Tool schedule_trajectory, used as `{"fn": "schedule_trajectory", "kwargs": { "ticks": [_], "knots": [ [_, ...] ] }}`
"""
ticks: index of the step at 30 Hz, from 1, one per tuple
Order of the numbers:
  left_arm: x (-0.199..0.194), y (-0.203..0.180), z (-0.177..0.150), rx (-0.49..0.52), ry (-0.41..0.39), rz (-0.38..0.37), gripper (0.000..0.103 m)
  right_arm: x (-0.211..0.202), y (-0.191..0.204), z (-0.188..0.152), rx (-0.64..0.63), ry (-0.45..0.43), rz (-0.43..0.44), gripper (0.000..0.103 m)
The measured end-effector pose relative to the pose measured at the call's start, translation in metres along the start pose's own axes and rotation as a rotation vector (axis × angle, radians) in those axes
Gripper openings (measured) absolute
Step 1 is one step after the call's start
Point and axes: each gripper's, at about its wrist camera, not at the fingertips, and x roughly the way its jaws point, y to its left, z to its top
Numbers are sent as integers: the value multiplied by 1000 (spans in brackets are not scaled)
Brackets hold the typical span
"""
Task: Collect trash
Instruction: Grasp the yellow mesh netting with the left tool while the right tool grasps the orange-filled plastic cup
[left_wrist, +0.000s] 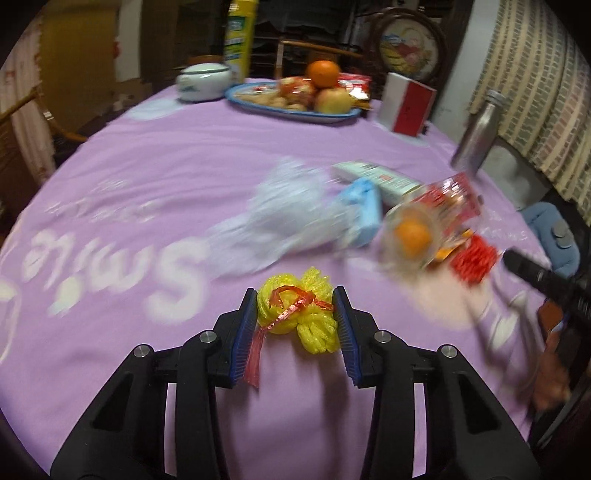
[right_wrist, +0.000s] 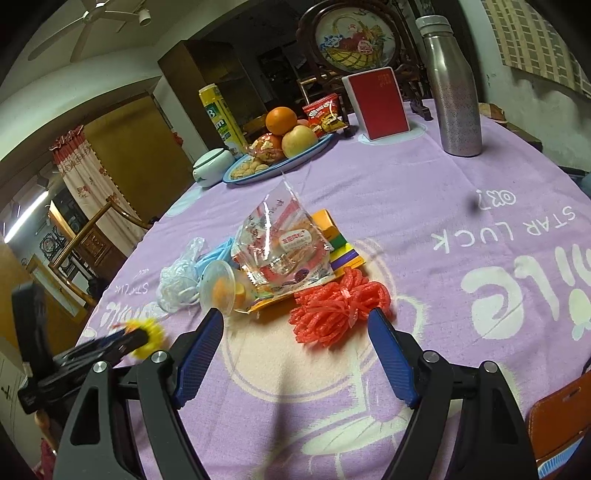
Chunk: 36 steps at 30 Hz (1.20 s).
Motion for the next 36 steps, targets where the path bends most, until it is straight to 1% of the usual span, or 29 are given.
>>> {"fn": "schedule_trajectory", "kwargs": {
  "ticks": [5,7,9,12,14,16,18,22,27,28,29,30,32,33,34,36],
  "knots": [
    [-15,32,-18,-73,-3,46,42,-3,12,-2,-45,-12,31,79],
    [-15,37,-20,-91,-1,43,44,-3,19,-3,-60,-10,43,79],
    [-15,38,-19,-100,-4,39,44,0,32,-3,-92,11,57,79],
    [-14,39,-18,-101,-4,52,46,10,58,0,-176,41,39,79],
    [-11,44,-20,-130,16,38,49,20,78,2,-254,67,17,79],
    [-8,52,-23,-166,40,12,55,33,94,3,-324,90,-11,79],
    [-9,57,-23,-184,33,-14,57,44,102,5,-361,102,-40,78],
    [-10,55,-24,-173,32,-17,59,69,113,10,-425,123,-119,78],
    [-10,53,-24,-168,33,-27,62,92,117,8,-482,146,-201,78],
    [-10,53,-24,-167,33,-27,63,97,116,8,-490,151,-228,75],
    [-10,53,-24,-165,33,-27,63,100,114,7,-499,159,-252,58],
    [-10,53,-24,-165,33,-27,63,102,113,7,-501,165,-255,55],
    [-10,53,-24,-168,32,-32,63,88,110,10,-468,105,-242,55],
    [-10,54,-24,-170,31,-35,63,77,111,12,-456,66,-211,55],
    [-10,54,-25,-172,30,-40,63,63,112,13,-436,32,-162,55],
    [-11,55,-25,-170,27,-56,61,46,113,13,-402,4,-89,55]
  ]
}}
